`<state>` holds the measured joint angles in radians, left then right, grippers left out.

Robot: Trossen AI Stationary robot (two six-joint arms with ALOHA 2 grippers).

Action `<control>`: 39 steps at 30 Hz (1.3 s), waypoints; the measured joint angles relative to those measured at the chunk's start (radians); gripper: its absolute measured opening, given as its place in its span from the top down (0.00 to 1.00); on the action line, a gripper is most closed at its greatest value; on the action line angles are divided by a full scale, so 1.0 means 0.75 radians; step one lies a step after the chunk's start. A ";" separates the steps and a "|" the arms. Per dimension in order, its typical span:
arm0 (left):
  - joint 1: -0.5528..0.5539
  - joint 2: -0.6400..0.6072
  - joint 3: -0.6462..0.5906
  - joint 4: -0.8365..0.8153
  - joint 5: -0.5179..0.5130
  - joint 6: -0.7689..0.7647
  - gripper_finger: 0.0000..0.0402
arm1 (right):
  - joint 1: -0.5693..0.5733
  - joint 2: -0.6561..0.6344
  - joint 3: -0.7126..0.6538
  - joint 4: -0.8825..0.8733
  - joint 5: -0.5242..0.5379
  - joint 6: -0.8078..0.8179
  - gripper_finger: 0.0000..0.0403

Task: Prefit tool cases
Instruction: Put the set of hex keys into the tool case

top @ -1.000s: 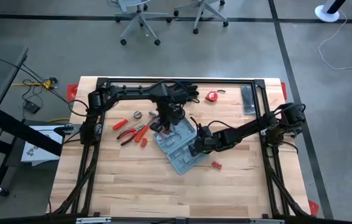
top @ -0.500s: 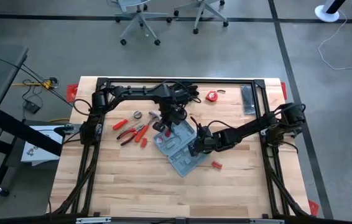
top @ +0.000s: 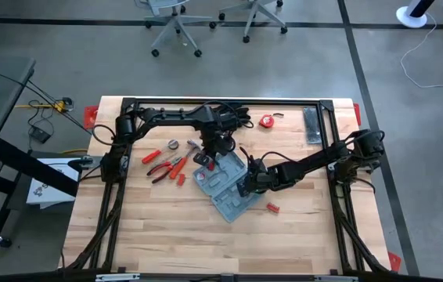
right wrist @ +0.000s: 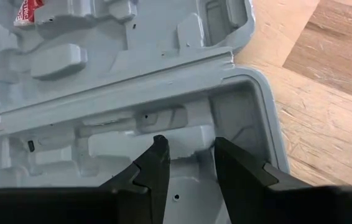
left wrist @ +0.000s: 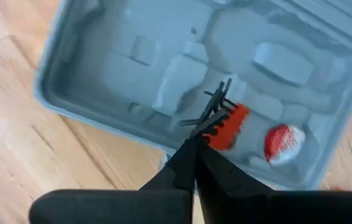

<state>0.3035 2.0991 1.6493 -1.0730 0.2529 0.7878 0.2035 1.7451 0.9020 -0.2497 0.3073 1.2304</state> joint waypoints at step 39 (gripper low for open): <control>0.146 -0.666 -0.535 0.524 0.392 -0.680 1.00 | -0.001 -0.030 -0.001 0.187 -0.099 -0.059 0.71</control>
<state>0.4132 1.5997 1.2483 -0.6802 0.5472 0.2775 0.2026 1.7225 0.9016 -0.1096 0.2332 1.1861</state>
